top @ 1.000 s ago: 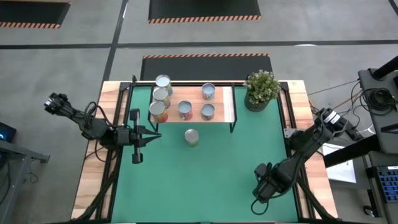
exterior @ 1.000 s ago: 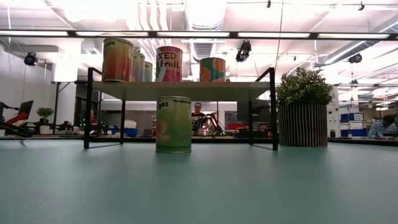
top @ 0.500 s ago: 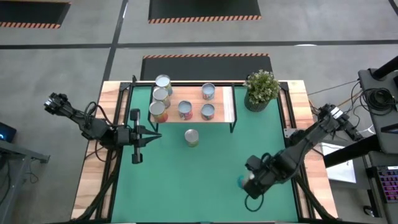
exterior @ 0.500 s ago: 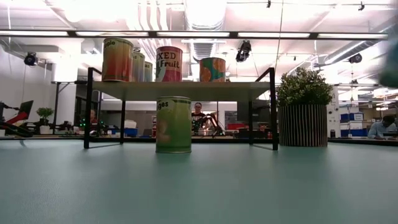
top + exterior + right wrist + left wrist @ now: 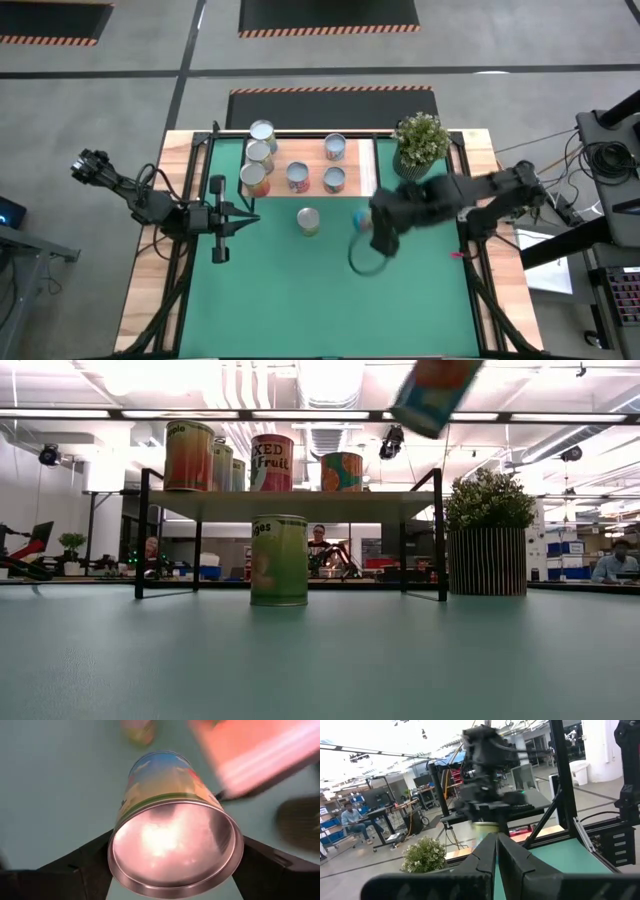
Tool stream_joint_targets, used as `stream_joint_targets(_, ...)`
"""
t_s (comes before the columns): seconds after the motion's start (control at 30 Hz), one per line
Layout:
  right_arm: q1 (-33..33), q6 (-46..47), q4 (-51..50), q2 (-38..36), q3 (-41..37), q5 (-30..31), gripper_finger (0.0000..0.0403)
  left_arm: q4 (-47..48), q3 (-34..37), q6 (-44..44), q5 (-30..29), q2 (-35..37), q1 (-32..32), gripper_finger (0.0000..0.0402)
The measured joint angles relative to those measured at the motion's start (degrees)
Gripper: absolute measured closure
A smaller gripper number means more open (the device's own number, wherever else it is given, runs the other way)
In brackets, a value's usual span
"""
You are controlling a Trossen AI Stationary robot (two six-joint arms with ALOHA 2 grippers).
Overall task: Pick and place cans onto a shelf
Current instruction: Put the canned tomatoes on the shelf
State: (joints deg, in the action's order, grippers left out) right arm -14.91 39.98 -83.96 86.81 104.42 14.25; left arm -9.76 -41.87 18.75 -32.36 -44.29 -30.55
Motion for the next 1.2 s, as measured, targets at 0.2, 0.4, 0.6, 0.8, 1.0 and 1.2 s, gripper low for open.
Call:
stream_joint_targets(0.2, 9.9, -13.2, -1.7, 2.2, 8.3, 6.4, 0.0099, 0.0, 0.0, 0.0, 0.0, 0.0, 0.0, 0.0402)
stream_joint_targets(0.4, 20.7, -19.5, -2.9, 4.5, 12.1, 2.8, 0.0091, 0.0, 0.0, -0.6, 0.0, 0.0, 0.0, 0.0402)
stream_joint_targets(0.6, 27.8, -24.0, -6.1, 7.2, 12.0, -2.5, 0.0092, 0.0, 0.0, -0.7, 0.0, 0.0, 0.0, 0.0402)
stream_joint_targets(0.8, 30.4, -27.2, -5.9, 9.5, 11.9, -2.7, 0.0092, 0.0, 0.0, -0.6, 0.0, 0.0, 0.0, 0.0402)
stream_joint_targets(1.0, 30.8, -29.5, -5.9, 12.1, 11.9, -2.7, 0.0087, 0.0, 0.0, -0.3, 0.0, 0.0, 0.0, 0.0402)
stream_joint_targets(1.2, 31.1, -30.2, -5.9, 13.6, 11.9, -2.7, 0.0086, 0.0, 0.0, -0.2, 0.0, 0.0, 0.0, 0.0402)
